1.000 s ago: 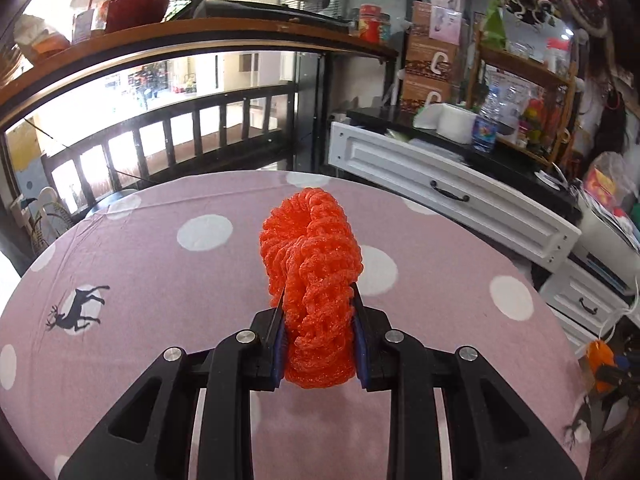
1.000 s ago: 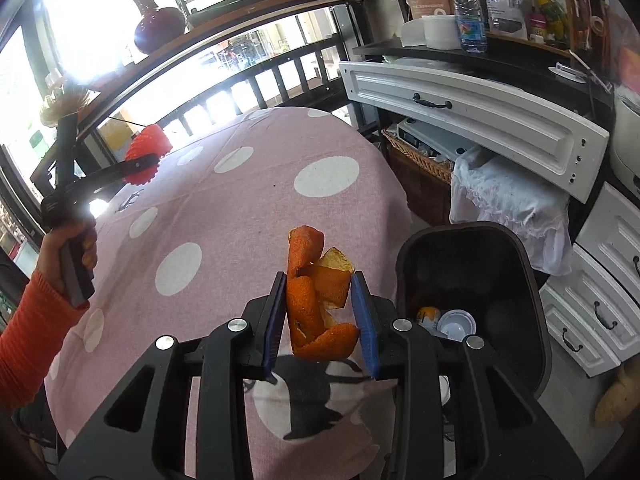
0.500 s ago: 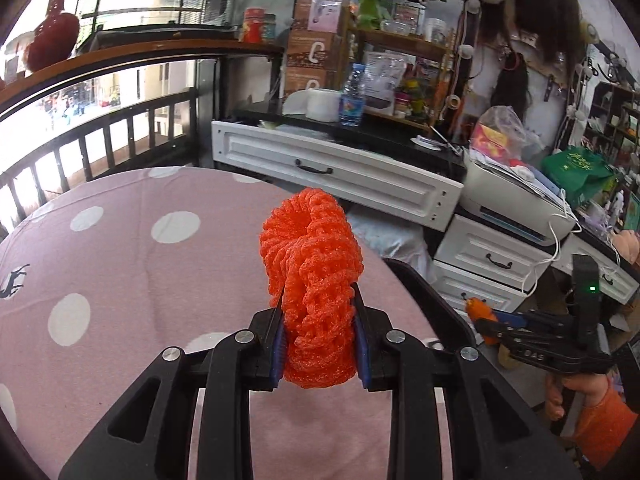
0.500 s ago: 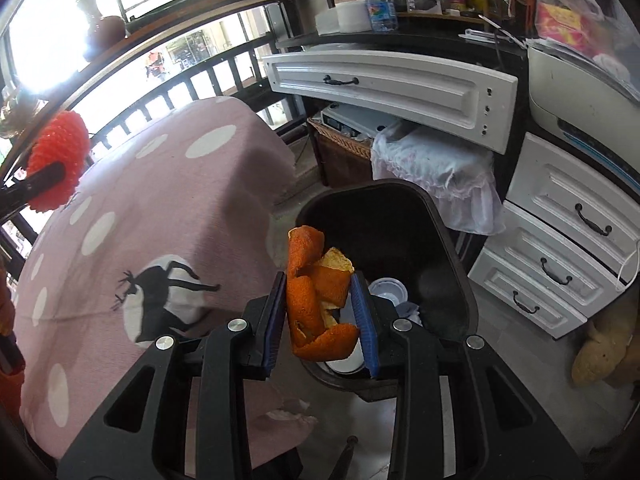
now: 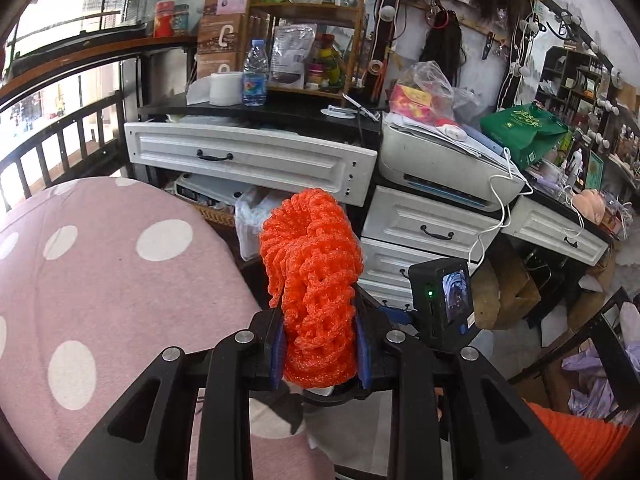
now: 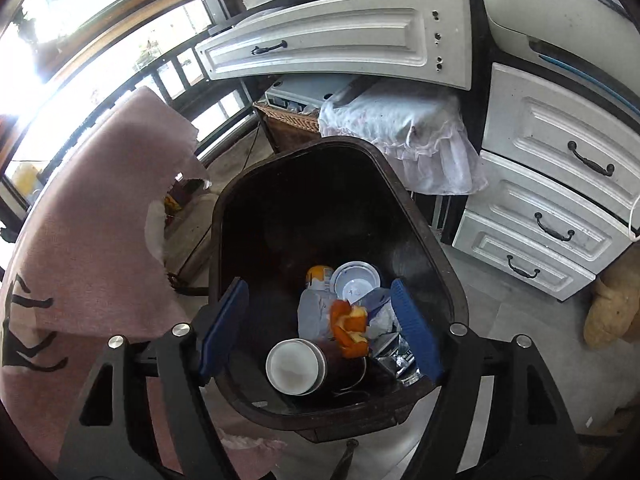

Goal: Collect trash
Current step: 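Lower the orange mesh net into the bin and open the left tool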

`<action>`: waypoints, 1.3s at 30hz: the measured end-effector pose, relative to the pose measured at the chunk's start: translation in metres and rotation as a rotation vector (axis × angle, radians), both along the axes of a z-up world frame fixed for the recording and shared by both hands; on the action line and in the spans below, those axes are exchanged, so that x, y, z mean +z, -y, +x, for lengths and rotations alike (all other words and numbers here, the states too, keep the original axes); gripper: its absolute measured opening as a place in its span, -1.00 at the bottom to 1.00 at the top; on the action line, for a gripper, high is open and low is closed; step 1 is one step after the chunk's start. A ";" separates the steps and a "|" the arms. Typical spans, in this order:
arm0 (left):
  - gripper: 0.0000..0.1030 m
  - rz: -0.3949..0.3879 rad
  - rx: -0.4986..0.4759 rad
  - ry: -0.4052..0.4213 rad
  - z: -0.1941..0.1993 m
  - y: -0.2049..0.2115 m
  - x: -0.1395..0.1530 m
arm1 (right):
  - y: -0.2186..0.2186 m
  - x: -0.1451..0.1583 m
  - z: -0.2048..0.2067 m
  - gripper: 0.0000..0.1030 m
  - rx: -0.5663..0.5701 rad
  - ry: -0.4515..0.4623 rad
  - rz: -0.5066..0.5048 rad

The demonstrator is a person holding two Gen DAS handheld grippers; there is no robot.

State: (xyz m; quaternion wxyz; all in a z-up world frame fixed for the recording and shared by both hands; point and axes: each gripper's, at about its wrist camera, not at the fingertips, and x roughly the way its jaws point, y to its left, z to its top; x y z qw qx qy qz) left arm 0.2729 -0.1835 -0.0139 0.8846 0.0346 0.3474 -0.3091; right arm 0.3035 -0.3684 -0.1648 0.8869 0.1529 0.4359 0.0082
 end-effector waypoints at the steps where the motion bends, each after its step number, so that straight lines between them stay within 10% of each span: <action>1: -0.48 0.001 -0.007 -0.015 0.001 0.007 -0.004 | 0.004 0.001 -0.003 0.43 -0.009 0.003 0.005; 24: -0.39 0.244 0.031 -0.212 0.042 0.112 -0.117 | 0.083 0.027 -0.107 0.50 -0.154 0.044 -0.058; 32: 0.55 0.320 0.059 -0.168 0.047 0.117 -0.130 | 0.087 0.030 -0.116 0.50 -0.161 0.033 -0.062; 39: 0.62 0.179 0.035 -0.132 0.023 0.103 -0.079 | 0.083 0.046 -0.127 0.50 -0.193 0.056 -0.091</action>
